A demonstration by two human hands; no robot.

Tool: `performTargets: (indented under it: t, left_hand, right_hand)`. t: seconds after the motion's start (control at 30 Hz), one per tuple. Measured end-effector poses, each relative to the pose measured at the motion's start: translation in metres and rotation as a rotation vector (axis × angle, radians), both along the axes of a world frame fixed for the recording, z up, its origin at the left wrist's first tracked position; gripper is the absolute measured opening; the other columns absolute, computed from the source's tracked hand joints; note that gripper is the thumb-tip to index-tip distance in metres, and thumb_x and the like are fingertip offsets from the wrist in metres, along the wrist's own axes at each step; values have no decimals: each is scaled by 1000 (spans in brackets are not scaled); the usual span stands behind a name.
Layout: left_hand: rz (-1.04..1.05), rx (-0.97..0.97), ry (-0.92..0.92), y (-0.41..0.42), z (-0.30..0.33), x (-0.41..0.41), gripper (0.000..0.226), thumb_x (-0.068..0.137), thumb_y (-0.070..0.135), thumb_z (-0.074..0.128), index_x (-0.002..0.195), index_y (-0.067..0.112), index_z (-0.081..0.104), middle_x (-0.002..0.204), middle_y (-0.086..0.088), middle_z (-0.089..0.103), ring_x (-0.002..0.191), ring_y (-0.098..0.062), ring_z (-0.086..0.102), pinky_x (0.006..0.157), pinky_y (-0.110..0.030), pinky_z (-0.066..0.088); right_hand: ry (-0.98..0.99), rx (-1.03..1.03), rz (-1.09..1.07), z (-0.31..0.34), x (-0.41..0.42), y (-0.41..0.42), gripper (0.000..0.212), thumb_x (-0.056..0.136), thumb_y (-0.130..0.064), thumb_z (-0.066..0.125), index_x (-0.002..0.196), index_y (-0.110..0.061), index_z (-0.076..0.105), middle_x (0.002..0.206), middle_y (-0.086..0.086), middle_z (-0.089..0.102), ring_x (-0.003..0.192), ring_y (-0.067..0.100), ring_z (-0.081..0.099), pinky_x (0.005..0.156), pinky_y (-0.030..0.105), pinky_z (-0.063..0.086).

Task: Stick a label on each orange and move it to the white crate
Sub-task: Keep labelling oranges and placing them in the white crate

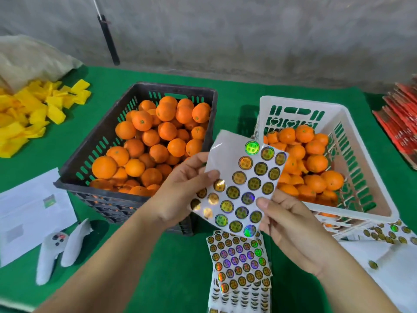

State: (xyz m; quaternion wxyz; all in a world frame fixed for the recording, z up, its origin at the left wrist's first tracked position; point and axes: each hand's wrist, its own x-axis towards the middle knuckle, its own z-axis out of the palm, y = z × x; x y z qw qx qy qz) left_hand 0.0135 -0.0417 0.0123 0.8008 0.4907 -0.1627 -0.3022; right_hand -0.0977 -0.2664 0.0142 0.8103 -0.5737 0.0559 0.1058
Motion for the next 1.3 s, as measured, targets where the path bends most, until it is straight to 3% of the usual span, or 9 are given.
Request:
performTargets:
  t: [0.2, 0.33, 0.43, 0.53, 0.7, 0.87, 1.07, 1.2, 1.3]
  left_hand:
    - [379, 745, -501, -15, -28, 92, 30, 102, 7, 50, 120, 26, 64, 118, 10, 72, 104, -18, 64, 83, -20, 50]
    - [-69, 1683, -1001, -21, -60, 148, 70, 98, 12, 61, 160, 19, 28, 162, -14, 32, 141, -41, 37, 115, -48, 36]
    - [-259, 1850, -1022, -33, -72, 163, 87, 100, 18, 63, 166, 17, 6, 171, -14, 8, 148, -46, 26, 114, -52, 38]
    - [-120, 1935, -1109, -42, -77, 172, 80, 102, 17, 60, 164, 17, 10, 157, -19, 24, 138, -46, 37, 110, -48, 41]
    - [122, 1732, -837, -30, -73, 181, 66, 89, 34, 77, 139, 12, 39, 130, -12, 46, 112, -37, 58, 80, -44, 52]
    - [516, 1038, -211, -10, -15, 139, 73, 72, 76, 70, 124, 32, 45, 99, 13, 57, 89, -16, 61, 62, -30, 44]
    - [166, 47, 204, -5, 23, 11, 84, 79, 63, 65, 149, 20, 48, 145, -11, 62, 134, -35, 59, 114, -53, 44]
    - [53, -78, 223, -15, 25, -44, 66, 75, 42, 83, 134, 16, 69, 141, -19, 64, 132, -36, 60, 113, -53, 46]
    - [130, 11, 208, -17, 19, -66, 100, 69, 39, 90, 150, 4, 43, 143, -34, 54, 131, -52, 55, 112, -70, 39]
  right_hand:
    - [-51, -64, -337, -7, 12, -8, 38, 96, -17, 66, 132, -25, 70, 133, 4, 74, 121, 28, 71, 91, 48, 63]
    - [-58, -8, -373, -9, 11, -9, 39, 93, -16, 66, 132, -20, 71, 134, 7, 73, 122, 28, 71, 90, 43, 63]
    - [-42, 5, -362, -16, 11, -9, 35, 92, -16, 67, 126, -20, 74, 133, 9, 73, 121, 29, 71, 87, 36, 62]
    - [-26, 33, -385, -21, 10, -12, 39, 93, -14, 66, 131, -17, 71, 135, 10, 72, 122, 29, 70, 90, 36, 61]
    - [-24, 52, -400, -18, 6, -15, 41, 94, -12, 65, 134, -15, 69, 136, 10, 71, 125, 30, 68, 102, 45, 58]
    - [-39, 40, -407, -11, 3, -13, 43, 95, -9, 62, 138, -10, 64, 136, 11, 71, 125, 32, 68, 104, 50, 56]
    - [-84, 5, -290, -6, -8, -8, 38, 95, -9, 64, 131, -17, 71, 137, 11, 71, 127, 31, 67, 104, 42, 56]
    - [-78, -170, -200, -1, -16, -3, 44, 90, -21, 73, 132, -35, 68, 133, 1, 73, 126, 25, 68, 93, 31, 60]
    - [-178, -842, -473, 8, -26, 8, 69, 87, -42, 80, 145, -43, 44, 140, -11, 46, 136, 10, 45, 106, 34, 44]
